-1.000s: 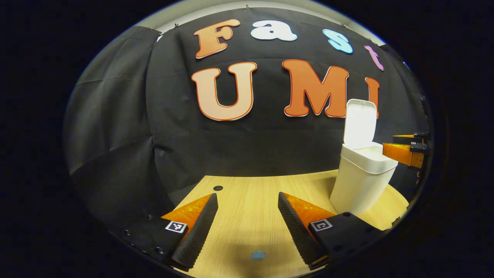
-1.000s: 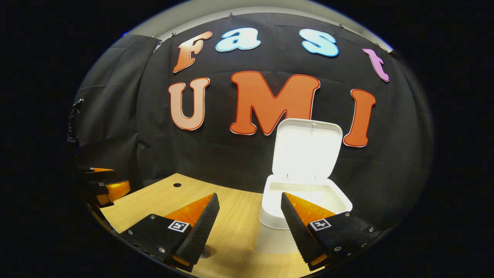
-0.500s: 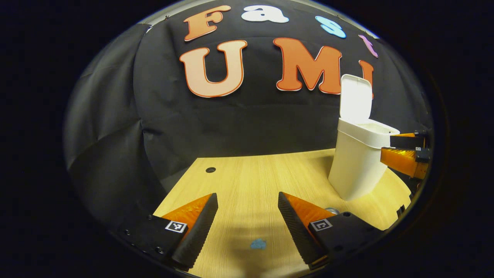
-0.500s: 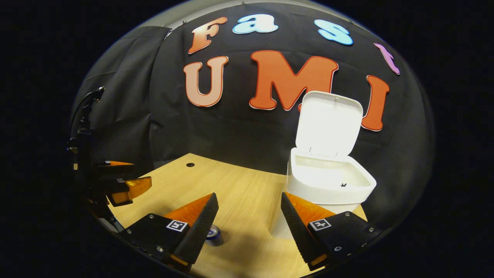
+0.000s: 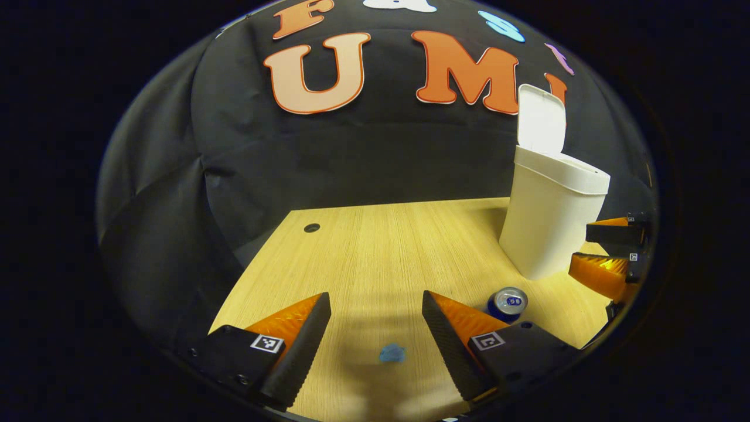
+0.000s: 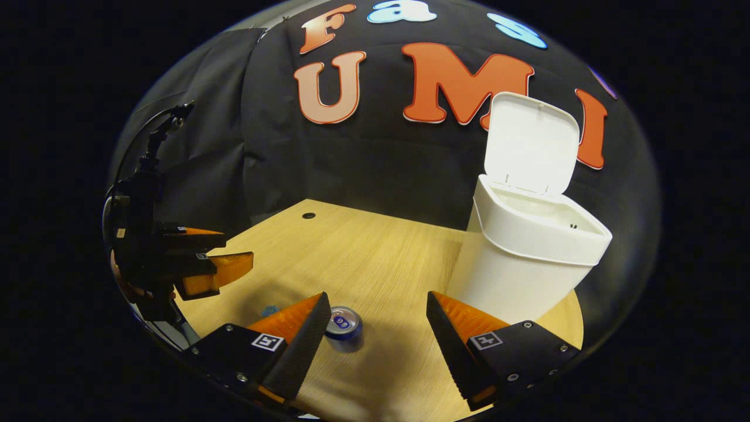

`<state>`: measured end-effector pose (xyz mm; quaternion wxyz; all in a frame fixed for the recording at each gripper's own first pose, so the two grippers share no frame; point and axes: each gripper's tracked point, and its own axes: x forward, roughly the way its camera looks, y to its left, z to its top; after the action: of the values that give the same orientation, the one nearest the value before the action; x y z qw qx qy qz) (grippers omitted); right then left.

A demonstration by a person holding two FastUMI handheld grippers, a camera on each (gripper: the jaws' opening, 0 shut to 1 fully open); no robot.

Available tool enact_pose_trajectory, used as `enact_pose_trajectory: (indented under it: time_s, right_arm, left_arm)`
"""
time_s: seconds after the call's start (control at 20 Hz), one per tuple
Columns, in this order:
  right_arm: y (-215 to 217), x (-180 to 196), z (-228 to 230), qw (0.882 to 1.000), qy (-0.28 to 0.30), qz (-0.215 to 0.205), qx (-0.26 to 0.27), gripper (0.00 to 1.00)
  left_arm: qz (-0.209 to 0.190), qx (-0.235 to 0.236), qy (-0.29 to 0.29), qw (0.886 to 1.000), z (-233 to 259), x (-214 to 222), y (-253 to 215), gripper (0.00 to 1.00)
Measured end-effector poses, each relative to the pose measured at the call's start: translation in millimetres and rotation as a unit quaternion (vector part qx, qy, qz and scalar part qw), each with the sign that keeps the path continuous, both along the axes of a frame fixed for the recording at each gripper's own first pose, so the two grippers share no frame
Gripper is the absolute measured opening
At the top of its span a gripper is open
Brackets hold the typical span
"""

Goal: Press the lid of the desktop garbage bin to open it, pick up the crumpled paper on the desktop and throw it into the bin, then pick up the pop can on the desktop and drop it into the bin, and finally close the garbage bin lid.

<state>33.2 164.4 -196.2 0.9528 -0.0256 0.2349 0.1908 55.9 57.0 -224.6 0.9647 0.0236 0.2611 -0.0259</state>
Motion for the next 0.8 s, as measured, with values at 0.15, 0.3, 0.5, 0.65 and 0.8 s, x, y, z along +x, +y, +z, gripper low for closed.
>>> enact_pose_trajectory:
  time_s: [0.15, 0.3, 0.5, 0.65, 0.8]
  right_arm:
    - [8, -8, -21, 0.999, 0.027, 0.016, -0.002, 0.99]
    - [14, -8, -33, 0.998, 0.048, 0.026, -0.011, 0.99]
    - [22, -13, -63, 0.996, 0.078, 0.042, -0.024, 0.99]
    - [23, -13, -68, 0.995, 0.088, 0.049, -0.027, 0.99]
    - [28, -10, -84, 0.993, 0.1, 0.051, -0.028, 0.99]
  left_arm:
    - [-0.008, -0.003, 0.026, 1.0, -18, -3, -1, 1.0]
    - [-0.015, -0.003, 0.055, 0.998, -41, -3, -5, 1.0]
    - [-0.021, -0.011, 0.101, 0.995, -71, -9, -10, 1.0]
    - [-0.021, -0.018, 0.127, 0.992, -87, -12, -9, 1.0]
    - [-0.021, -0.025, 0.161, 0.986, -108, -18, -8, 1.0]
